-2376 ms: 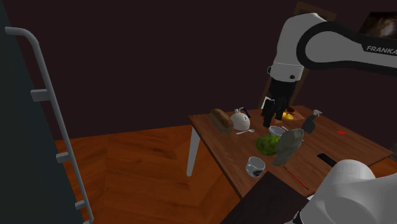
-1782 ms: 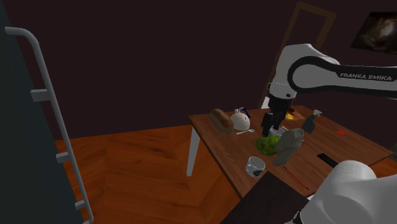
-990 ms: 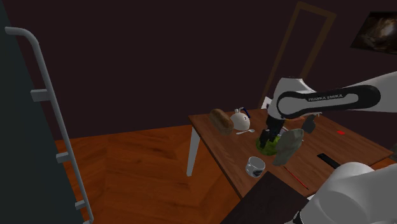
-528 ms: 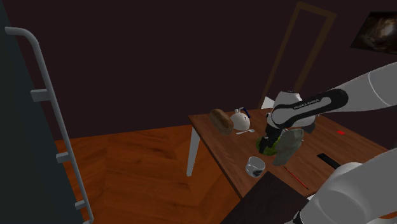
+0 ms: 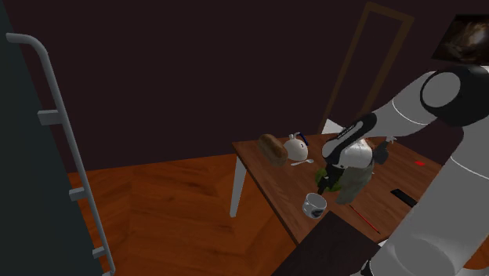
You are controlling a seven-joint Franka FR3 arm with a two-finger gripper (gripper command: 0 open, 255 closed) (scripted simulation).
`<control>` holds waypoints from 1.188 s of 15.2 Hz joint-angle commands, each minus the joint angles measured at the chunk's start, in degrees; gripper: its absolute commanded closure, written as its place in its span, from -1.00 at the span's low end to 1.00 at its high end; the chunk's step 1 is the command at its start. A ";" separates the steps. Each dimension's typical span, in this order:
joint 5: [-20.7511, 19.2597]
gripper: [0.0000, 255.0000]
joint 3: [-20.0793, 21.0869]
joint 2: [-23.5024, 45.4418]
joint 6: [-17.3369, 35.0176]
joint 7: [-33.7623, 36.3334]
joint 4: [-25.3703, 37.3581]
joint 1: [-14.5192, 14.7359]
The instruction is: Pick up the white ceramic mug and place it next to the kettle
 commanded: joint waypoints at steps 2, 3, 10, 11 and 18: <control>14.83 -1.00 3.12 9.69 3.32 -12.90 4.21 -3.02; 18.51 -1.00 5.32 12.45 3.97 -16.22 5.83 -5.35; 27.43 -1.00 12.84 19.77 7.92 -23.32 8.61 -11.54; 28.44 -1.00 13.78 20.66 8.49 -24.09 8.92 -12.25; 28.98 -1.00 14.34 21.17 8.82 -24.51 9.10 -12.69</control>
